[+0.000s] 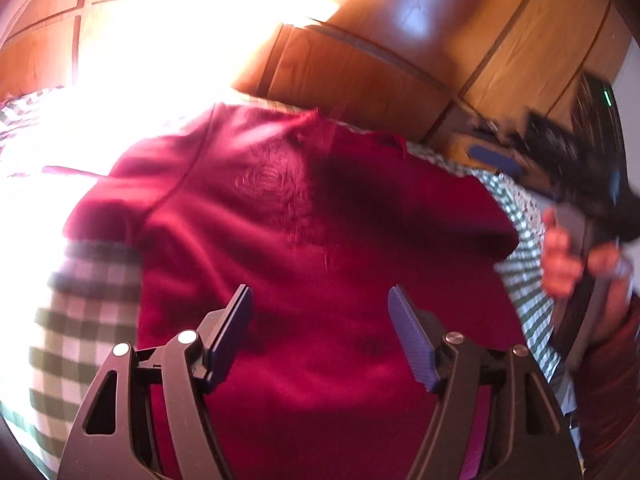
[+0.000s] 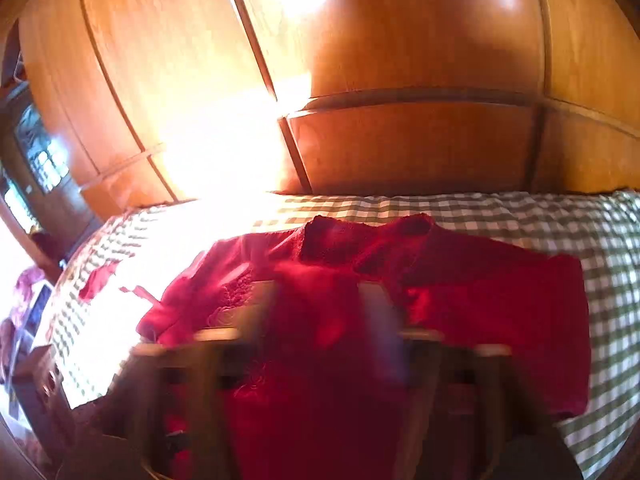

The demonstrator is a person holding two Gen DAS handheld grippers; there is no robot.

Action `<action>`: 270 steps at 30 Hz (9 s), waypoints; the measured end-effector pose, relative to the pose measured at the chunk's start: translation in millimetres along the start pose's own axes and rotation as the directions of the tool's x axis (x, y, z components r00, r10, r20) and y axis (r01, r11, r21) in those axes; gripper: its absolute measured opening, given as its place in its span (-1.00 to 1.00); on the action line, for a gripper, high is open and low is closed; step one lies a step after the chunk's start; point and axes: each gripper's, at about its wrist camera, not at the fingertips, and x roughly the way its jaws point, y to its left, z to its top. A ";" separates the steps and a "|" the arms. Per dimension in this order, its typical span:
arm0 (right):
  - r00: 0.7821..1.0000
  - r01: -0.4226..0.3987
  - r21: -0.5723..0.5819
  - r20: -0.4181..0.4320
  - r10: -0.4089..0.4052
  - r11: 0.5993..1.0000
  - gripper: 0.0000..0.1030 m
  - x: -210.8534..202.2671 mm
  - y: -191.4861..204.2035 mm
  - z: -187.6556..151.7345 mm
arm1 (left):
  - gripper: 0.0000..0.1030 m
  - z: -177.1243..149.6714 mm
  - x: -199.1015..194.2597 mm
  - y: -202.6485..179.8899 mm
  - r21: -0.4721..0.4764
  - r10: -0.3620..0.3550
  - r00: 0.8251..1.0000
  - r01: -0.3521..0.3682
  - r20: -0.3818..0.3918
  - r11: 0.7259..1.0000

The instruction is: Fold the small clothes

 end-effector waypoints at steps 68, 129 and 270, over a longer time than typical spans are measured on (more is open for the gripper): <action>0.926 0.361 0.039 -0.129 -0.354 0.932 0.94 12.3 -44.6 -137.7 | -0.27 -20.5 -107.7 237.6 -0.618 0.332 0.937 -0.199 0.107 0.760; 0.974 -0.093 0.159 -0.190 0.123 0.983 0.07 54.9 20.5 -93.3 | 0.06 -28.8 10.0 12.0 0.078 0.213 0.972 -0.221 0.095 0.972; 0.929 0.359 0.078 -0.125 -0.348 0.930 0.75 -29.1 -76.9 -146.8 | 0.29 -54.8 -10.8 -45.5 0.096 0.372 0.924 -0.379 0.086 0.920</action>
